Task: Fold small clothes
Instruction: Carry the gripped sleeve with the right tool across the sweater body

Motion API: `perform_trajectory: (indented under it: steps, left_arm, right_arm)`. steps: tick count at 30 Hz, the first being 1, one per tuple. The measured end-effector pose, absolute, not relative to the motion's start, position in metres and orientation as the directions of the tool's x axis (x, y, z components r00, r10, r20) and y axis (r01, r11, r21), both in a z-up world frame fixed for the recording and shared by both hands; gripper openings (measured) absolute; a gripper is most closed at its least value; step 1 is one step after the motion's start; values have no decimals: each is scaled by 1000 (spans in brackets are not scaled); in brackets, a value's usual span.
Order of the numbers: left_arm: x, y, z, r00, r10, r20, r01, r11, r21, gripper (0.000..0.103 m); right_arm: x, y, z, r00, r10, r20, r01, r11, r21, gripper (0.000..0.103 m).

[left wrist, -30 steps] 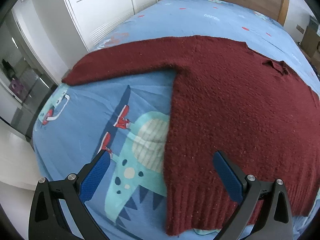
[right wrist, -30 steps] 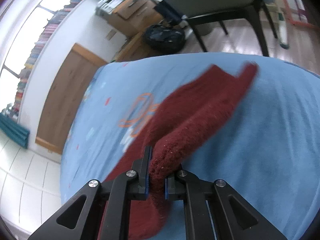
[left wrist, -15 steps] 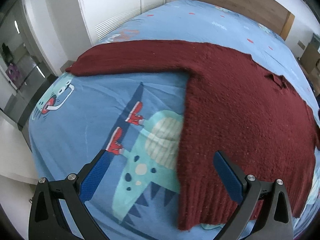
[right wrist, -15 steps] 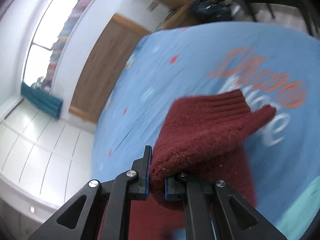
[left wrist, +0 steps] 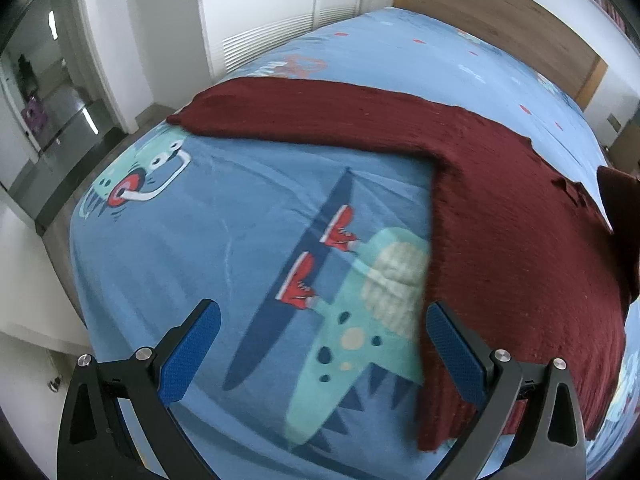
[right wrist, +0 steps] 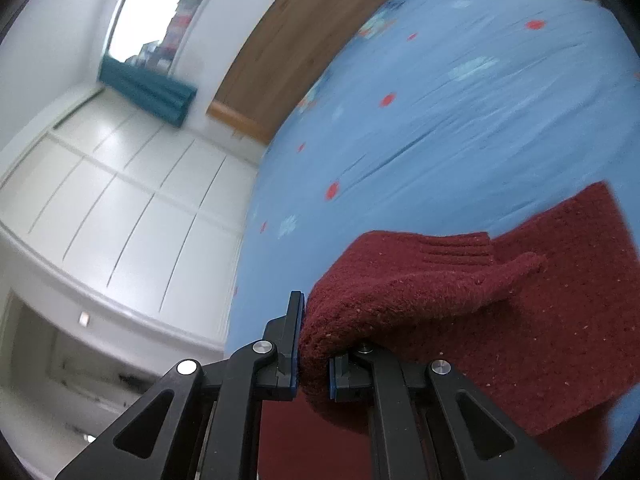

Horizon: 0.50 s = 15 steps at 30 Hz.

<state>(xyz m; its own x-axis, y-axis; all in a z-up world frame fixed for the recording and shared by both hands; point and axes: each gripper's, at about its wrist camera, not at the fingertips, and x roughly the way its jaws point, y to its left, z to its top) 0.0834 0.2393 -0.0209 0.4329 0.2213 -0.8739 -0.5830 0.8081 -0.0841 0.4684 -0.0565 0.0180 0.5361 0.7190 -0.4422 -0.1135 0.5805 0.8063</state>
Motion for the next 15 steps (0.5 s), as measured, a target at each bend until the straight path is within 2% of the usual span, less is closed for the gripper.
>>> perform_trajectory:
  steps: [6,12,15]
  left_arm:
    - [72,254,-29,420,213,-882,-610,786,-101,101]
    - [68,261,-36,418,198,-886,-617,778,-117,101]
    - [67,262,-39,416,194,-888,-619,777,-120,101]
  right_arm:
    - [470,9,14,467,755,-460,-172,588,791,10]
    - [458,73,5,404,737,-542,-260,661,704,10]
    - [446,103,-8,375,693,-616,-308,720,622,11]
